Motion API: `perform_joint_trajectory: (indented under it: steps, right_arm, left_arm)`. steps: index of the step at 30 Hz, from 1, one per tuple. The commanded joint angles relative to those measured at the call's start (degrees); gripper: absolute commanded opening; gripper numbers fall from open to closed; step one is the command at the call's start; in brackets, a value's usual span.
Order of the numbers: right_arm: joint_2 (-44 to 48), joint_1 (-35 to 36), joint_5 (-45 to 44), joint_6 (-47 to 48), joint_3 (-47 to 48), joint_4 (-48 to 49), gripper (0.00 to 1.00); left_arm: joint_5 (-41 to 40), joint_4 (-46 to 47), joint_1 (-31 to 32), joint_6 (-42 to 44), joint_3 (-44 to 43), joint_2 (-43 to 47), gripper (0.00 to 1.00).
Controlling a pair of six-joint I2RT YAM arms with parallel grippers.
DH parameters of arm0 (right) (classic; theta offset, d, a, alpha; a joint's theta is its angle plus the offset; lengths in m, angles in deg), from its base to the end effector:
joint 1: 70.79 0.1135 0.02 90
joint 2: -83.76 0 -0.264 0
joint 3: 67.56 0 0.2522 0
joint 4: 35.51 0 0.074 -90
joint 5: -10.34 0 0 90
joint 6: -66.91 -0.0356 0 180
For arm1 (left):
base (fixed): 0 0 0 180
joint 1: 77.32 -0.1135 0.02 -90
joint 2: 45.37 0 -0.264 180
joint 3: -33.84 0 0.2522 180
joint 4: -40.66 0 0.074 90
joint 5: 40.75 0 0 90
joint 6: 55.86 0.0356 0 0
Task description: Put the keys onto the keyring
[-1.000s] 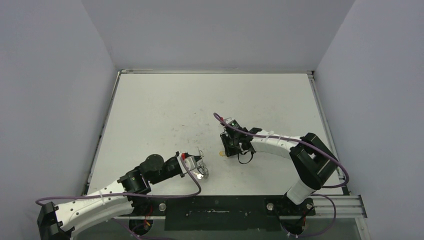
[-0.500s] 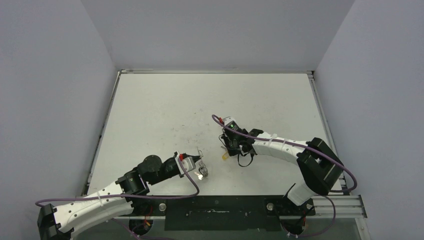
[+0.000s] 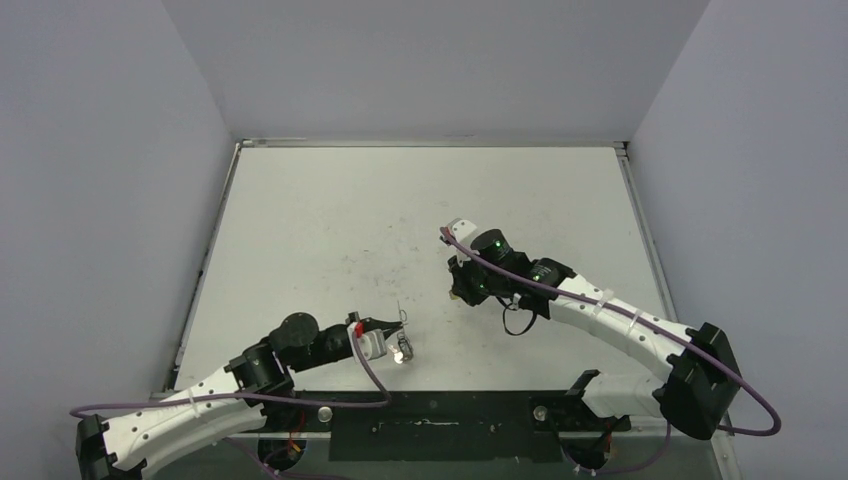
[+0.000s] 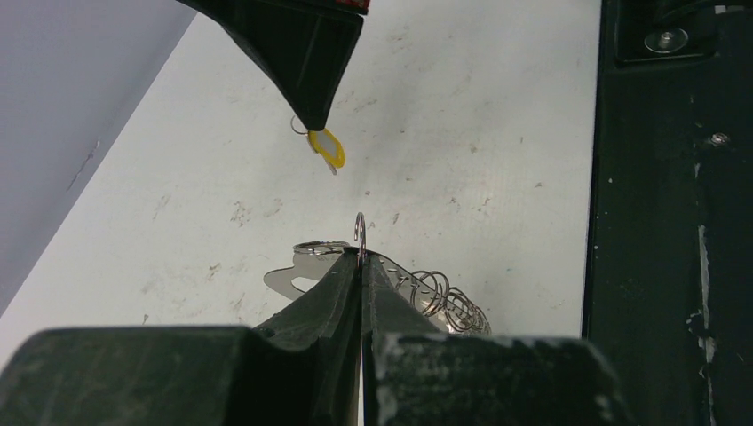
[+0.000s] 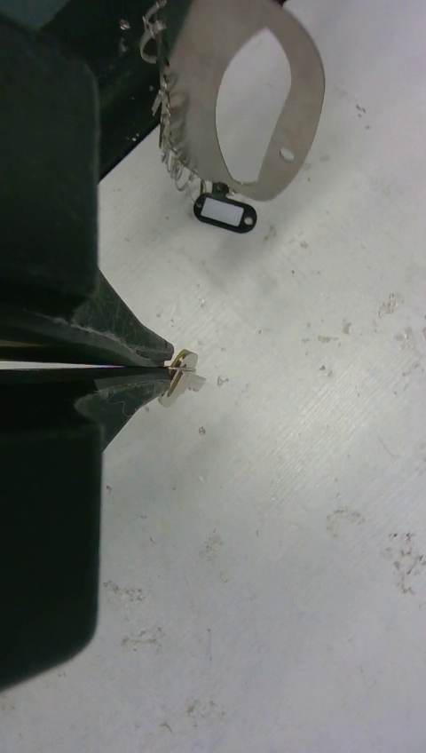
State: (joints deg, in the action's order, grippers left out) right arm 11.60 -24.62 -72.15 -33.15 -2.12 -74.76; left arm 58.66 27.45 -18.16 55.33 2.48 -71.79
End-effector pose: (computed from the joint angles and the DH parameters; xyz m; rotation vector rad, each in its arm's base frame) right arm 0.1805 0.1948 0.2567 -0.8225 2.3130 0.6096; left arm 0.0682 -0.1256 0.2370 1.2241 1.2566 -0.6287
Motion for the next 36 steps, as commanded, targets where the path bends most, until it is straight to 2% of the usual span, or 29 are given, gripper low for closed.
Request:
perform_joint_trajectory:
  steps: [1,9,16,26,36]
  right_arm:
    - [2.82,0.32,10.38,5.58,3.17,-0.76,0.0]
    - [1.98,0.91,23.77,8.03,5.54,-2.23,0.0]
    - [0.72,1.33,34.33,3.38,6.72,-0.64,0.0]
    - [-1.87,3.53,36.73,-8.63,8.17,0.35,0.0]
    - [-3.55,6.06,39.41,-14.37,8.01,1.6,0.0]
  left_arm:
    - [5.9,0.34,0.17,4.43,-0.95,-0.44,0.0]
    - [8.26,-0.47,0.17,11.1,-1.19,-2.23,0.0]
    - [10.02,-0.21,0.24,21.08,1.15,-1.98,0.0]
    - [7.4,1.15,0.2,32.98,2.69,-3.19,0.0]
    - [7.03,3.66,0.18,42.12,4.33,-3.98,0.0]
